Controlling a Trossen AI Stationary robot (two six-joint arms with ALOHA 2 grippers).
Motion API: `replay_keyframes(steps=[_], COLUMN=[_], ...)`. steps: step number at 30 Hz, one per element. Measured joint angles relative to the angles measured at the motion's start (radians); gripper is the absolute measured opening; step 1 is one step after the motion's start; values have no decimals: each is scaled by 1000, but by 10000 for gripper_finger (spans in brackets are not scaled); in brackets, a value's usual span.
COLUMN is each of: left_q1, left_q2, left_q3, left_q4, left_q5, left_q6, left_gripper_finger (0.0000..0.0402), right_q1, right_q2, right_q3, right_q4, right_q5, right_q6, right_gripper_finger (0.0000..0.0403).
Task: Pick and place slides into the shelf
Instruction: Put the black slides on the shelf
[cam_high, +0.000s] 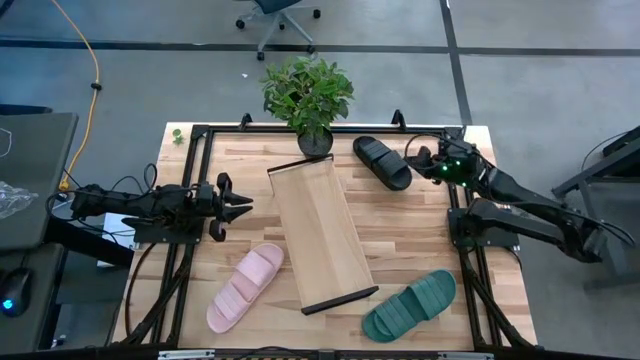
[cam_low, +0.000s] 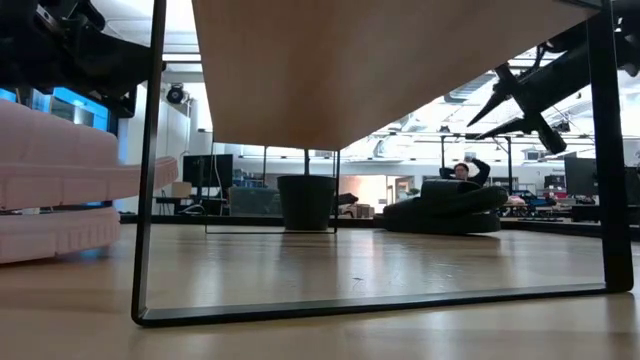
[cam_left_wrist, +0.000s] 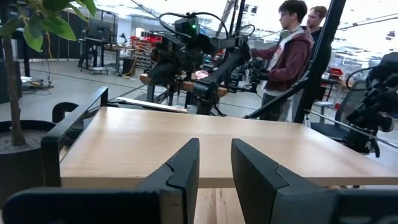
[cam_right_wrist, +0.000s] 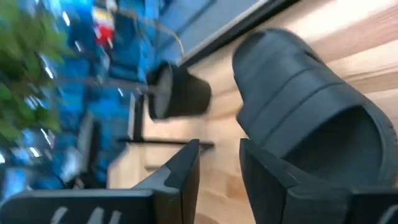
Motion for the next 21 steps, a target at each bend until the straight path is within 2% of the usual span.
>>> replay_keyframes(steps=[3, 10, 17, 21], left_q1=[0, 0, 0, 0], left_q2=[0, 0, 0, 0], left_q3=[0, 0, 0, 0], left_q4=[-3, -8, -8, -9], left_q5=[0, 0, -2, -4], left_q6=[0, 8, 11, 11], left_gripper_finger=[83, 83, 83, 83], right_q1=[30, 86, 145, 167], right_q2=[-12, 46, 85, 104], right_q3=[-6, -6, -6, -6], right_q4=[5, 3, 12, 11], right_q5=[73, 97, 185, 199], right_q6=[69, 135, 238, 322], right_gripper_finger=[108, 108, 108, 108])
